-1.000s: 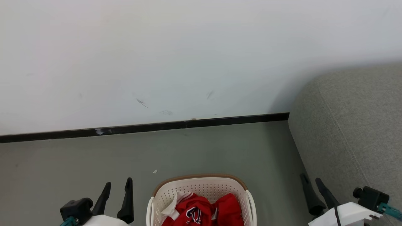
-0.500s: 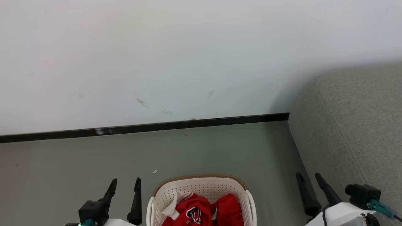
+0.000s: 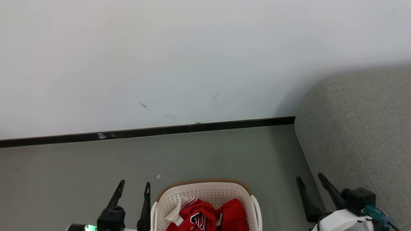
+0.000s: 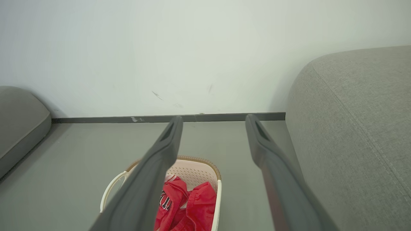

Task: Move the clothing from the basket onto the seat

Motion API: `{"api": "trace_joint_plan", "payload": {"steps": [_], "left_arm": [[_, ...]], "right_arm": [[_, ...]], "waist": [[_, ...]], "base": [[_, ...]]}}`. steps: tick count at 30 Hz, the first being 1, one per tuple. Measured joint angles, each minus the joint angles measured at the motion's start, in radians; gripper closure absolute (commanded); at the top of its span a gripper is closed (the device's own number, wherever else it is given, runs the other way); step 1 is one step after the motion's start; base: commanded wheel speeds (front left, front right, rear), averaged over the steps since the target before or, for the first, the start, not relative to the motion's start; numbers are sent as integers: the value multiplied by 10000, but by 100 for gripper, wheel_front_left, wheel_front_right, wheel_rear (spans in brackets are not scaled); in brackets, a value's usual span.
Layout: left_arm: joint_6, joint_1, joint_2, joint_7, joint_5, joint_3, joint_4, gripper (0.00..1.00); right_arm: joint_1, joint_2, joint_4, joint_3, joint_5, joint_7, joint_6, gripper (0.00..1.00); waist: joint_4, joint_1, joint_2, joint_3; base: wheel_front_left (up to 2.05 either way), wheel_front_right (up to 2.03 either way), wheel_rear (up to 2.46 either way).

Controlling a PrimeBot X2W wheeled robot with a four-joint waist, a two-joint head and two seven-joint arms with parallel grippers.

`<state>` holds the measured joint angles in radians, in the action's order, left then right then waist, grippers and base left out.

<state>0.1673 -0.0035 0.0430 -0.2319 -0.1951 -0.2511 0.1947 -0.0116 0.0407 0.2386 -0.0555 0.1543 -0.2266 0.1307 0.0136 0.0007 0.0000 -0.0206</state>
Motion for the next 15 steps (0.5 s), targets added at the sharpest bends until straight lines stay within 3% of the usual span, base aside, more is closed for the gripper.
{"api": "trace_joint_plan", "payload": {"steps": [4, 15], "left_arm": [[151, 0, 13, -176, 441, -84, 17, 0], [238, -5, 13, -176, 550, -71, 173, 0]], "right_arm": [[0, 2, -31, -84, -535, -136, 0, 0], [0, 2, -27, -186, -533, -157, 0, 0]], "waist": [[7, 0, 0, -14], [42, -1, 0, -17]], "base": [[0, 0, 0], [0, 0, 0]]}}
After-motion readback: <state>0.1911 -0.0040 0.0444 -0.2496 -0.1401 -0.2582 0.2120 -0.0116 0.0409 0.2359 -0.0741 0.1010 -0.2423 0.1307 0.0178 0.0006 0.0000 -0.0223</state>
